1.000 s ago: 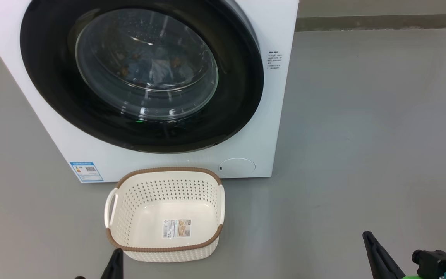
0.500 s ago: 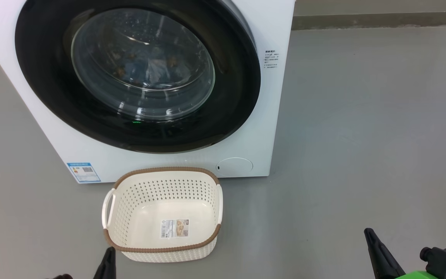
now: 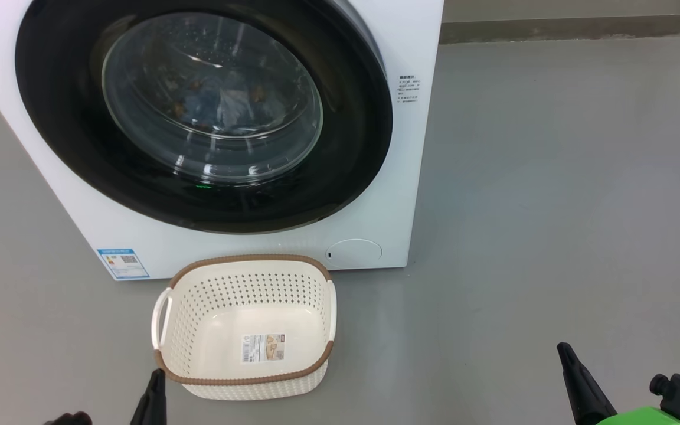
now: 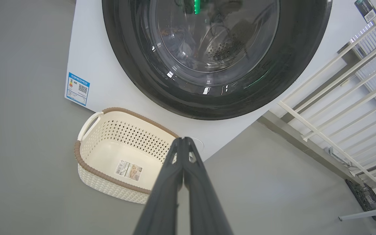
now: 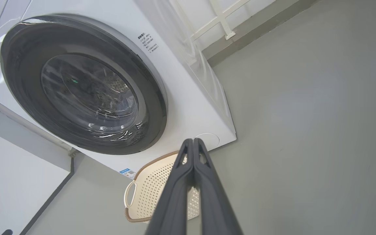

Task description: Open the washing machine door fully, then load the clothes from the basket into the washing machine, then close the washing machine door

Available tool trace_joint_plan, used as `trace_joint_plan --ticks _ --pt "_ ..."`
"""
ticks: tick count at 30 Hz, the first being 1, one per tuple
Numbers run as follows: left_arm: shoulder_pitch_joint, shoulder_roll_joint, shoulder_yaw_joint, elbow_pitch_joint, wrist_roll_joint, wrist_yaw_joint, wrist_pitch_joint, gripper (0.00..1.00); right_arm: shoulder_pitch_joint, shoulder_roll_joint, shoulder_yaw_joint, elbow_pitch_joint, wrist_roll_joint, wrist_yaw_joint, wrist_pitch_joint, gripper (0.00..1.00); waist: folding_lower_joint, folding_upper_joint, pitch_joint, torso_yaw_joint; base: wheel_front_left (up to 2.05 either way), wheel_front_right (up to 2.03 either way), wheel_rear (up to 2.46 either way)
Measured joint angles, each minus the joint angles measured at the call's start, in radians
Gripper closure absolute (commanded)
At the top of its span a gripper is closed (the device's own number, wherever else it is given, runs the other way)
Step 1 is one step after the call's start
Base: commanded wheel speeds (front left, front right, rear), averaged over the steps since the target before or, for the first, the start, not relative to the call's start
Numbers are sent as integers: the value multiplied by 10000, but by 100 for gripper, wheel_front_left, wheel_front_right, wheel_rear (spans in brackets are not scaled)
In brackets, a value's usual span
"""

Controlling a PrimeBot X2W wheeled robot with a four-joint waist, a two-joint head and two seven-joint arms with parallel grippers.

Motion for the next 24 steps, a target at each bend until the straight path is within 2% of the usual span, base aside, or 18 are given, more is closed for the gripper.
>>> trace_joint_plan --ticks 24 --pt "-324 -86 575 311 -2512 -328 468 100 -402 -31 -125 493 2773 0 272 100 0 0 52 -167 0 0 0"
